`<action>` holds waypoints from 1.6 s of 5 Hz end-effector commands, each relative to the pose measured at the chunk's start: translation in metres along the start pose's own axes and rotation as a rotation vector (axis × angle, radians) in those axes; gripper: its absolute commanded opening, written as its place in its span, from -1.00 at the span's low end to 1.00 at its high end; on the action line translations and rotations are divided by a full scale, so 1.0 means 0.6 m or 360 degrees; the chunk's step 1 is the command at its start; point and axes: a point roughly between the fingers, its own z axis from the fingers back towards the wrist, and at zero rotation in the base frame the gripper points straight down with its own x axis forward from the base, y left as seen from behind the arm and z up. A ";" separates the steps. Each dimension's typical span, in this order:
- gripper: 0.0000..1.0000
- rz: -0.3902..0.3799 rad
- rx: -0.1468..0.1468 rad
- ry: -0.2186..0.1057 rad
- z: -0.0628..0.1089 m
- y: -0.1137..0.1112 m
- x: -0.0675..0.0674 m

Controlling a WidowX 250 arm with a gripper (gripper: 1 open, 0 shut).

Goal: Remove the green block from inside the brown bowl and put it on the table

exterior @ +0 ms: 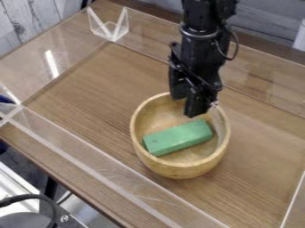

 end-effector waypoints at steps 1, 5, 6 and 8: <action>1.00 0.0000 0.0017 -0.0044 0.009 0.004 0.007; 1.00 -0.0044 -0.0007 -0.0004 -0.037 0.001 0.006; 1.00 -0.0050 -0.0015 0.0009 -0.050 0.001 0.006; -1.00 -0.0057 -0.0029 0.0028 -0.068 0.000 0.006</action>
